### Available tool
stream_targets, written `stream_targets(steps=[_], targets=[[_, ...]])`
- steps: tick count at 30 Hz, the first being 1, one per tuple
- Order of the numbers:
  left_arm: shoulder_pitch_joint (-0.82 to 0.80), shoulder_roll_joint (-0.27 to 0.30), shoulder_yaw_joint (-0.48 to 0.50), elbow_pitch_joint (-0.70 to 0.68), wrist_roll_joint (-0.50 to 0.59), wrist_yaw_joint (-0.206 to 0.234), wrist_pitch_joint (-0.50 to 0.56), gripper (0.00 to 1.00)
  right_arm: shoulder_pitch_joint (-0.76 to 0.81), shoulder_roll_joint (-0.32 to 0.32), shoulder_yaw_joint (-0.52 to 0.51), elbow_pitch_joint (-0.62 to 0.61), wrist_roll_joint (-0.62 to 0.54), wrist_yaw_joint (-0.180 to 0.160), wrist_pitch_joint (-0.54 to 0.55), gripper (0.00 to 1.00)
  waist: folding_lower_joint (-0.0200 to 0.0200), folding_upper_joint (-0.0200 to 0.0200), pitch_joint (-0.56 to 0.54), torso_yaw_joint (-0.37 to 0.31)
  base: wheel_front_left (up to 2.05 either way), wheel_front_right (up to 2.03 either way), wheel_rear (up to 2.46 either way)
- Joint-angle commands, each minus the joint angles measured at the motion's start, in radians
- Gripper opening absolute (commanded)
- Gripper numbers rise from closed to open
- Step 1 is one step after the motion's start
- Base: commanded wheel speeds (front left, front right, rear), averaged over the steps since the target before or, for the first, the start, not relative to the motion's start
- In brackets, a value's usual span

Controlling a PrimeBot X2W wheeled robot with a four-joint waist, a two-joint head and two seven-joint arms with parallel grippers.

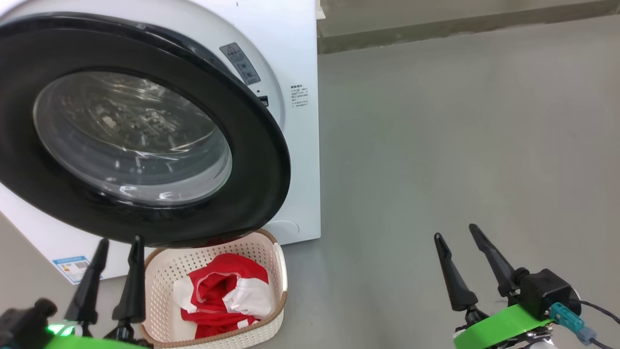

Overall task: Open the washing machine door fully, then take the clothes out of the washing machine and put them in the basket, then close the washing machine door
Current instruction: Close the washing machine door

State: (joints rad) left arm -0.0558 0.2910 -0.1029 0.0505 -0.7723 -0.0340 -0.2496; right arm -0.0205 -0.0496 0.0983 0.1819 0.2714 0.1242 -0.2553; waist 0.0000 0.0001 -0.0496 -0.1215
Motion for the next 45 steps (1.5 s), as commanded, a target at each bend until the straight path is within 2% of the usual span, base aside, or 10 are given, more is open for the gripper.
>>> stream_targets(steps=[1, 7, 12, 15, 23, 33, 45], targets=[[-0.019, 0.026, 0.048, -0.043, 0.051, 0.008, -0.011, 1.00, -0.020, -0.001, 0.012, -0.030, -0.004, 0.007, -0.006, 1.00, 0.0000, -0.0001, -0.006, 0.003, 0.00, 0.00, 0.00], [0.076, -0.040, 0.123, -0.105, 0.325, 0.013, -0.012, 1.00, -0.016, -0.001, 0.002, -0.036, 0.002, 0.007, -0.006, 1.00, 0.0000, -0.0001, -0.025, 0.009, 0.00, 0.00, 0.00], [0.154, -0.086, 0.158, -0.074, 0.490, -0.022, -0.012, 1.00, -0.011, -0.001, 0.005, -0.033, 0.002, 0.007, -0.006, 1.00, 0.0000, -0.0001, -0.038, 0.010, 0.00, 0.00, 0.00], [0.177, -0.103, 0.163, -0.052, 0.546, -0.041, -0.012, 1.00, -0.008, -0.001, 0.008, -0.032, 0.004, 0.007, -0.006, 1.00, 0.0000, -0.0001, -0.040, 0.011, 0.00, 0.00, 0.00], [0.207, -0.161, 0.213, -0.038, 0.610, -0.065, -0.012, 1.00, -0.002, -0.001, 0.012, -0.026, 0.007, 0.007, -0.006, 1.00, 0.0000, -0.0001, -0.041, 0.015, 0.00, 0.00, 0.00], [0.197, -0.181, 0.257, -0.017, 0.649, -0.083, -0.012, 1.00, -0.002, -0.001, 0.017, -0.023, 0.006, 0.007, -0.006, 1.00, 0.0000, -0.0001, -0.044, 0.017, 0.00, 0.00, 0.00], [0.188, -0.186, 0.257, -0.002, 0.682, -0.092, -0.012, 1.00, -0.005, -0.001, 0.020, -0.021, 0.031, 0.007, -0.006, 1.00, 0.0000, -0.0001, -0.040, 0.024, 0.00, 0.00, 0.00]])
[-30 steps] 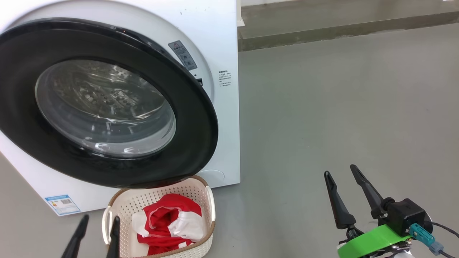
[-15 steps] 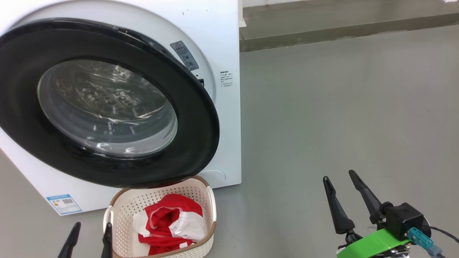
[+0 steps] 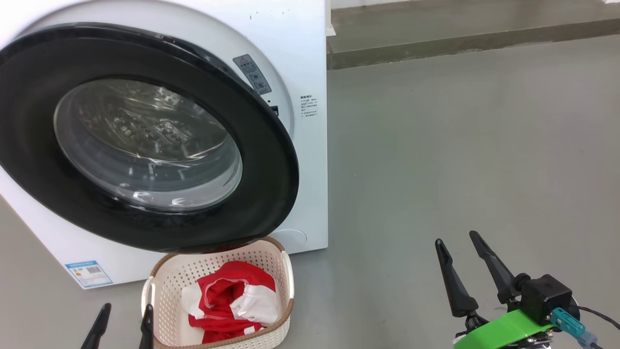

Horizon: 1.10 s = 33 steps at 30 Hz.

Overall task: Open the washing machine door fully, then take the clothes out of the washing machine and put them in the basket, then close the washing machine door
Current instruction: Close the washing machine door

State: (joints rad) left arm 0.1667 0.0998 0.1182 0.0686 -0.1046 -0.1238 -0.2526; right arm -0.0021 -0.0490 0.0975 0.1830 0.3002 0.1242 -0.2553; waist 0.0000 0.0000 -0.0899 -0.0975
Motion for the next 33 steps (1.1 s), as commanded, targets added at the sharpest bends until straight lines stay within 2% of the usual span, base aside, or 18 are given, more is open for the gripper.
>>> stream_targets(steps=[1, 6, 7, 8, 9, 10, 19, 26, 33], targets=[[-0.036, 0.004, 0.036, -0.019, 0.015, -0.002, -0.009, 1.00, -0.025, -0.001, 0.021, -0.022, 0.007, 0.007, -0.006, 1.00, 0.0000, 0.0000, 0.001, 0.001, 0.00, 0.00, 0.00], [-0.040, -0.003, 0.035, -0.015, 0.021, -0.003, -0.009, 1.00, -0.055, -0.001, 0.040, -0.006, 0.012, 0.007, -0.006, 1.00, 0.0000, 0.0000, 0.004, 0.012, 0.00, 0.00, 0.00], [-0.042, -0.005, 0.033, -0.015, 0.023, -0.004, -0.009, 1.00, -0.065, -0.001, 0.048, 0.004, 0.012, 0.007, -0.006, 0.91, 0.0000, 0.0000, 0.005, 0.017, 0.00, 0.00, 0.00], [-0.044, -0.006, 0.030, -0.015, 0.024, -0.004, -0.009, 1.00, -0.076, -0.001, 0.056, 0.015, 0.012, 0.007, -0.006, 0.40, 0.0000, 0.0000, 0.007, 0.022, 0.00, 0.00, 0.00], [-0.046, -0.006, 0.028, -0.015, 0.025, -0.004, -0.009, 1.00, -0.089, -0.001, 0.064, 0.028, 0.015, 0.007, -0.006, 0.03, 0.0000, 0.0000, 0.009, 0.027, 0.00, 0.00, 0.00], [-0.049, -0.006, 0.025, -0.016, 0.026, -0.004, -0.009, 1.00, -0.104, -0.001, 0.077, 0.044, 0.017, 0.007, -0.006, 0.00, 0.0000, 0.0000, 0.012, 0.033, 0.00, 0.00, 0.00], [-0.072, 0.008, -0.015, -0.012, 0.027, -0.006, -0.009, 1.00, -0.275, -0.001, 0.167, 0.251, 0.069, 0.007, -0.006, 0.00, 0.0000, 0.0000, 0.038, 0.104, 0.00, 0.00, 0.00], [-0.100, 0.028, -0.052, -0.008, 0.020, -0.007, -0.009, 1.00, -0.437, -0.001, 0.296, 0.428, 0.129, 0.007, -0.006, 0.00, 0.0000, 0.0000, 0.068, 0.166, 0.00, 0.00, 0.00], [-0.143, 0.035, -0.099, -0.010, 0.003, -0.007, -0.009, 1.00, -0.599, -0.001, 0.395, 0.545, 0.189, 0.007, -0.006, 0.00, 0.0000, 0.0000, 0.118, 0.230, 0.00, 0.00, 0.00]])
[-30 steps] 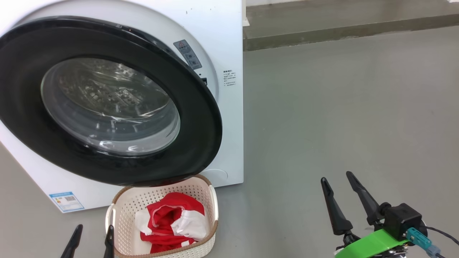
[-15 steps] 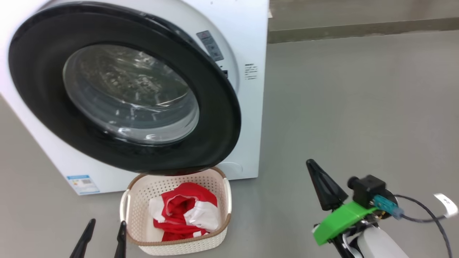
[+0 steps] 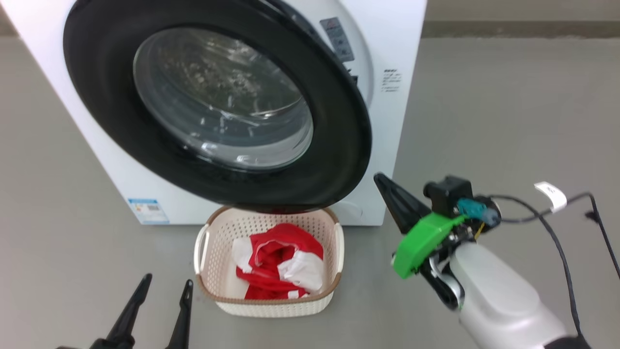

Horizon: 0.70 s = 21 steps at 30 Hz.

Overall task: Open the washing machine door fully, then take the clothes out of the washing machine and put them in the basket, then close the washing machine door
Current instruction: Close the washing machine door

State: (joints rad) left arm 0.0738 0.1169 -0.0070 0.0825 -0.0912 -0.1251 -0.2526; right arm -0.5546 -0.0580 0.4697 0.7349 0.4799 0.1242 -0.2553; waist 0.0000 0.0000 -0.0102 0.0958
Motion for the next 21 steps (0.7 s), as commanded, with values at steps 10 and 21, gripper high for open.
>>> stream_targets(steps=[10, 21], targets=[[-0.117, 0.011, -0.008, -0.028, -0.029, -0.005, -0.009, 1.00, -0.263, 0.008, 0.069, 0.125, 0.035, 0.007, -0.006, 0.00, 0.0000, 0.0000, 0.150, 0.107, 0.00, 0.00, 0.00], [-0.217, -0.017, -0.049, -0.020, -0.051, -0.005, -0.009, 1.00, -0.464, -0.003, 0.088, 0.223, -0.006, 0.007, -0.006, 0.00, 0.0000, 0.0000, 0.278, 0.162, 0.00, 0.00, 0.00]])
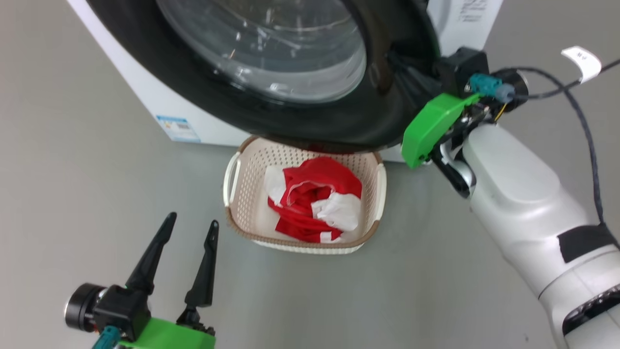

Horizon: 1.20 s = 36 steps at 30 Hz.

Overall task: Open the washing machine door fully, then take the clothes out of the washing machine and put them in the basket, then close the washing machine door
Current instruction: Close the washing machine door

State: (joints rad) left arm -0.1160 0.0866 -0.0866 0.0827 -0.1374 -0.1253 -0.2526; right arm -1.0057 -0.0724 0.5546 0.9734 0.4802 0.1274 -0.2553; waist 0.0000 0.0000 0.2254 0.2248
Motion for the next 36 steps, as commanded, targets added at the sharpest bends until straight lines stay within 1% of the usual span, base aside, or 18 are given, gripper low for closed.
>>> stream_targets(steps=[1, 9, 16, 20, 22, 28, 36], targets=[[-0.034, 0.012, 0.029, -0.019, -0.006, -0.005, -0.009, 1.00, -0.026, 0.009, 0.002, -0.012, -0.009, 0.003, -0.006, 0.00, 0.0000, 0.0000, 0.049, 0.035, 0.00, 0.00, 0.00], [-0.067, 0.012, 0.008, -0.017, -0.015, -0.005, -0.009, 1.00, -0.125, -0.014, -0.040, 0.012, -0.033, 0.003, -0.006, 0.00, 0.0000, 0.0000, 0.095, 0.044, 0.00, 0.00, 0.00], [-0.095, 0.015, -0.002, -0.017, -0.021, -0.005, -0.009, 1.00, -0.188, -0.039, -0.117, 0.023, -0.059, 0.003, -0.006, 0.00, 0.0000, 0.0000, 0.142, 0.052, 0.00, 0.00, 0.00], [-0.103, 0.016, -0.006, -0.011, -0.024, -0.005, -0.009, 1.00, -0.212, -0.058, -0.186, 0.022, -0.100, 0.003, -0.006, 0.00, 0.0000, 0.0000, 0.156, 0.055, 0.00, 0.00, 0.00], [-0.105, 0.015, -0.006, -0.010, -0.025, -0.005, -0.009, 1.00, -0.217, -0.064, -0.232, 0.020, -0.144, 0.003, -0.006, 0.00, 0.0000, 0.0000, 0.160, 0.054, 0.00, 0.00, 0.00], [-0.110, 0.013, -0.007, -0.003, -0.023, -0.005, -0.009, 1.00, -0.208, -0.033, -0.337, 0.015, -0.248, 0.003, -0.006, 0.00, 0.0000, 0.0000, 0.163, 0.048, 0.00, 0.00, 0.00], [-0.118, 0.014, -0.008, 0.003, -0.023, -0.005, -0.009, 1.00, -0.185, -0.003, -0.404, 0.013, -0.298, 0.003, -0.006, 0.00, 0.0000, 0.0000, 0.160, 0.035, 0.00, 0.00, 0.00]])
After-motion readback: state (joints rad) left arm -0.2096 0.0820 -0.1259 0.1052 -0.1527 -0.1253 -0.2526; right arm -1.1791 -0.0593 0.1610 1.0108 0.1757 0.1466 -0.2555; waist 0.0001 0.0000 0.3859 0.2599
